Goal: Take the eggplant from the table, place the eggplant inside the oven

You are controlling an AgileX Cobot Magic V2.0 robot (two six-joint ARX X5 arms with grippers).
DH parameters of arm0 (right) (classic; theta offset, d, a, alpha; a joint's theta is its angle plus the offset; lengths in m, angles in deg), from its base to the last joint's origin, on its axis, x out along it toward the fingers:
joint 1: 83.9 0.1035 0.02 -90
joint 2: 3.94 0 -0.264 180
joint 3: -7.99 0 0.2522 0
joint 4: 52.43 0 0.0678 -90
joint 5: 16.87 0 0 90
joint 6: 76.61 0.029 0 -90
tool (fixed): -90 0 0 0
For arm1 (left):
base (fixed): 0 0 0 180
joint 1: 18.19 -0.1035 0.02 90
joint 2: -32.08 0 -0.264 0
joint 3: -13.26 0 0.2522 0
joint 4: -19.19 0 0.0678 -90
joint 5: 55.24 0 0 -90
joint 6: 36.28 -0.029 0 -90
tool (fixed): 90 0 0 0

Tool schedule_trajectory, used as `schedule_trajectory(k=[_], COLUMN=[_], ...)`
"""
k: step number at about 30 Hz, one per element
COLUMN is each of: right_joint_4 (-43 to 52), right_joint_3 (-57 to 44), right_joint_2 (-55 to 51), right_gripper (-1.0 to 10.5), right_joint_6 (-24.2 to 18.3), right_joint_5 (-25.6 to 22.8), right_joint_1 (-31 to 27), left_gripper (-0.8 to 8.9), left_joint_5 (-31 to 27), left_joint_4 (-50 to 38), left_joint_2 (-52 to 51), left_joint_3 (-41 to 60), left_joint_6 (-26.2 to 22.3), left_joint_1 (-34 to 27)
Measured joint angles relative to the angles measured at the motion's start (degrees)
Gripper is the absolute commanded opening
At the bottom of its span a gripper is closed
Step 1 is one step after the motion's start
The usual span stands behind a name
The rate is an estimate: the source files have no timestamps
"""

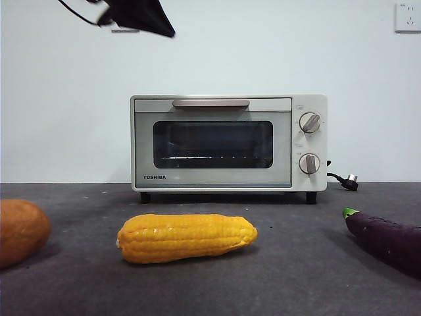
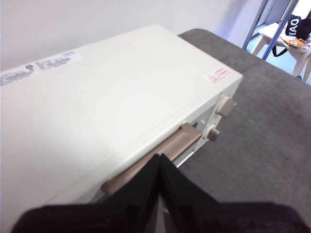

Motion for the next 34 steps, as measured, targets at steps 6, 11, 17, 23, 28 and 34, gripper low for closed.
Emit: schedule_trajectory(k=[6, 11, 17, 23, 28, 34], right_joint_4=[0.0, 0.0, 0.0, 0.0, 0.0, -0.1], right_joint_3=[0.0, 0.0, 0.0, 0.0, 0.0, 0.0], right_joint_2=[0.1, 0.6, 1.5, 1.5, 1.5, 1.5], right_gripper=[6.0, 6.0, 6.0, 6.0, 6.0, 6.0], right_joint_6=[0.0, 0.0, 0.0, 0.0, 0.0, 0.0], right_joint_5=[0.0, 0.0, 0.0, 0.0, 0.0, 0.0], right_joint_1=[0.0, 0.0, 0.0, 0.0, 0.0, 0.0], left_gripper=[-0.06, -0.06, -0.06, -0.06, -0.06, -0.06], left_joint_5=[-2.5, -4.4, -9.6, -10.5, -11.8, -11.9], left_joint_4=[-1.2, -3.2, -3.8, -4.1, -4.7, -4.8], left_joint_2=[5.1, 7.4, 8.1, 9.2, 9.9, 11.5], left_joint_3=[-1.7, -1.7, -1.7, -1.8, -1.8, -1.8], left_joint_6=[-0.3, -1.6, -4.3, -6.6, -7.0, -7.2], left_joint_1=[1.7, 3.5, 5.6, 6.1, 6.1, 6.1])
